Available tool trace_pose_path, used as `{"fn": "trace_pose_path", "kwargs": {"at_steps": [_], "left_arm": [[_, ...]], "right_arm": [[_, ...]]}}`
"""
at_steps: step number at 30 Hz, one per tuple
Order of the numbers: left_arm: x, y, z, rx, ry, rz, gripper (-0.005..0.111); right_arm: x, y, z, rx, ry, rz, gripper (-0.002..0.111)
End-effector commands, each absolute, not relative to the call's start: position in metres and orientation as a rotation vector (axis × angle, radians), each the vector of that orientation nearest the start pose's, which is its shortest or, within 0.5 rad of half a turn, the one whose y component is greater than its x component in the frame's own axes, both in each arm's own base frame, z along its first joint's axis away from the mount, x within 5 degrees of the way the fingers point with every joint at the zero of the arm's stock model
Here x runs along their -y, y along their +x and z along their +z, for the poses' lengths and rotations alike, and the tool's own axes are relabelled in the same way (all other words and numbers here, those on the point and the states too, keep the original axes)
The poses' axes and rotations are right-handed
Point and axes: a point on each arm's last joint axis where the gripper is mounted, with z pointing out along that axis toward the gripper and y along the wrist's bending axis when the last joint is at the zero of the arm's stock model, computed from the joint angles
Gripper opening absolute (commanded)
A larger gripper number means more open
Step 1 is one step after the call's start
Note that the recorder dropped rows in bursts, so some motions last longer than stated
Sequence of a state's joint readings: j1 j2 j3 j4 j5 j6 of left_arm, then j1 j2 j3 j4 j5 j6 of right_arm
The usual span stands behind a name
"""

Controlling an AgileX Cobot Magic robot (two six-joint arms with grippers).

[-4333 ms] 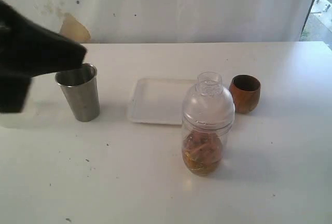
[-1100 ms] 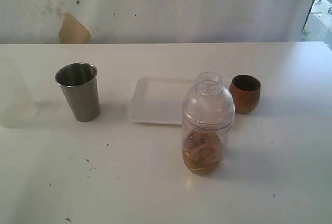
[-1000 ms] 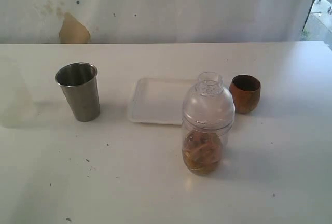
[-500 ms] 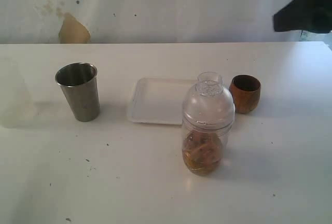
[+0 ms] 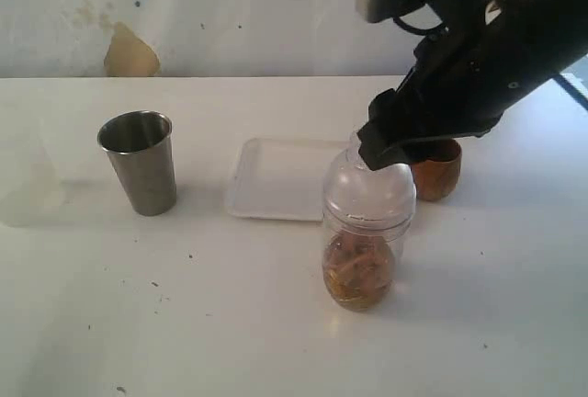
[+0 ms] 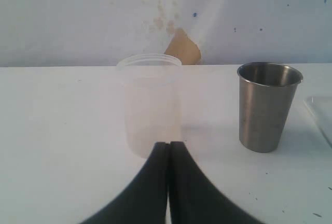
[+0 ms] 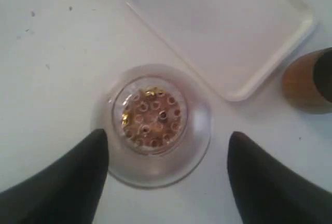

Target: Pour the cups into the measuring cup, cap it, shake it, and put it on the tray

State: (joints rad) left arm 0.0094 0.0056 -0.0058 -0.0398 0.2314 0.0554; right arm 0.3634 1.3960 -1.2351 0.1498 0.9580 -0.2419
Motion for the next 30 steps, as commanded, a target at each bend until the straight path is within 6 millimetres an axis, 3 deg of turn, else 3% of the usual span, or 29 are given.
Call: {"fn": "trace_pose_path", "kwargs": {"at_steps": [1, 7, 14, 21, 30], "left_arm": [[0.0, 0.056, 0.192, -1.716, 0.009, 0.015, 0.0], [0.0, 0.056, 0.192, -1.716, 0.009, 0.015, 0.0], [0.0, 0.056, 0.192, -1.716, 0.009, 0.015, 0.0], [0.0, 0.056, 0.192, -1.716, 0.009, 0.015, 0.0], [0.0, 0.056, 0.192, -1.716, 0.009, 0.015, 0.0]], "right_arm": [[-0.12, 0.27, 0.34, -2.467, -0.682, 0.189, 0.063], [-0.129, 0.268, 0.349, -2.44, -0.665, 0.234, 0.063], [-0.135, 0.278, 0.328, -2.535, -0.677, 0.227, 0.06], [-0.136, 0.278, 0.326, -2.551, -0.682, 0.225, 0.051], [-0.135, 0.278, 0.326, -2.565, -0.654, 0.234, 0.018]]}}
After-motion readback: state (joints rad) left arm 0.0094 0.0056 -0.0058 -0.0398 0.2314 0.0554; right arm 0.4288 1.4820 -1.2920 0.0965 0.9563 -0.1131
